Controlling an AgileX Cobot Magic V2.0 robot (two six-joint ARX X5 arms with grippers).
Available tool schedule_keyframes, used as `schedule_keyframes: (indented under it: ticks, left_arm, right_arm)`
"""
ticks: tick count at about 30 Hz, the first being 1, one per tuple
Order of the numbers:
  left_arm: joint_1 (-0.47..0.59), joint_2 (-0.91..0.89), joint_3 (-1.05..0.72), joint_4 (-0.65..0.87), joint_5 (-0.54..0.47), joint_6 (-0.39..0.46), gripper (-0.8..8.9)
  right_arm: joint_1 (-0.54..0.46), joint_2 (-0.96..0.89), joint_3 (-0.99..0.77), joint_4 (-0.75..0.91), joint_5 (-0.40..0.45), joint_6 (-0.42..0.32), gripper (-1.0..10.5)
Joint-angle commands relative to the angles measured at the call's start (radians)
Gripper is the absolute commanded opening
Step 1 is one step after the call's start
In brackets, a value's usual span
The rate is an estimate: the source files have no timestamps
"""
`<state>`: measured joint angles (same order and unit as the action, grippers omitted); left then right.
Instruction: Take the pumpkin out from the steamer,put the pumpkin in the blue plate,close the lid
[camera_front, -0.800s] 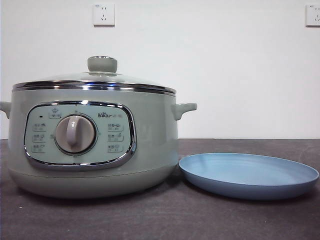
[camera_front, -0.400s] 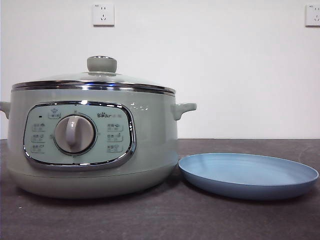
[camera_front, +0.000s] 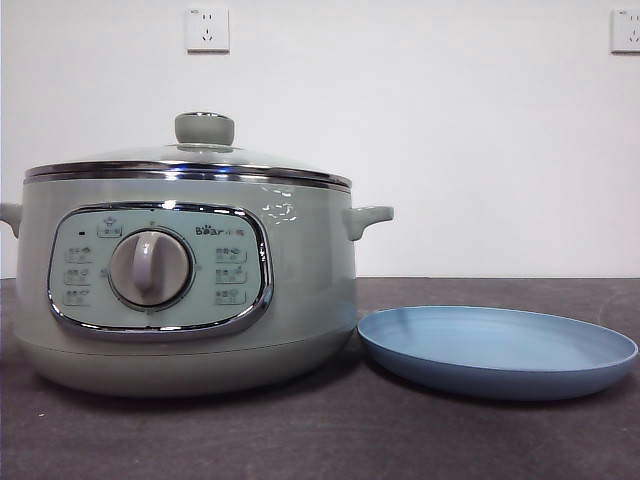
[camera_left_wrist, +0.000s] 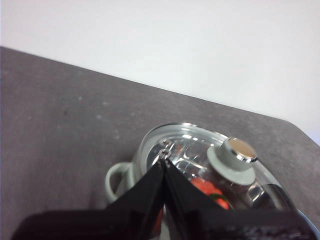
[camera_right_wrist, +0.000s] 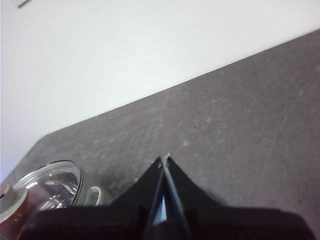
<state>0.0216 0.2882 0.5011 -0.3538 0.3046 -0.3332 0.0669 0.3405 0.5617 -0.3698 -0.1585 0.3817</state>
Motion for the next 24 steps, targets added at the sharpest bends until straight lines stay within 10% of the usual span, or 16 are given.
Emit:
schedule_keyframes:
  ticks: [1, 12, 15, 20, 24]
  left_arm:
    - [0.004, 0.068, 0.061, 0.002, 0.022, 0.065, -0.08]
    - [0.003, 0.322, 0.286, -0.084, 0.214, 0.158, -0.03]
    - [-0.001, 0.368, 0.322, -0.101, 0.227, 0.16, 0.18]
    - [-0.012, 0.403, 0.338, -0.098, 0.225, 0.161, 4.02]
    - [-0.029, 0.428, 0.338, -0.092, 0.223, 0.154, 4.12]
  right_arm:
    - [0.002, 0.059, 0.074, -0.023, -0.024, -0.1, -0.2]
    - [0.002, 0.298, 0.313, -0.167, -0.218, -0.269, 0.2]
    - [0.002, 0.343, 0.34, -0.185, -0.235, -0.271, 2.2]
    - [0.002, 0.4, 0.346, -0.194, -0.235, -0.267, 4.4]
    - [0.002, 0.427, 0.346, -0.196, -0.235, -0.267, 4.5]
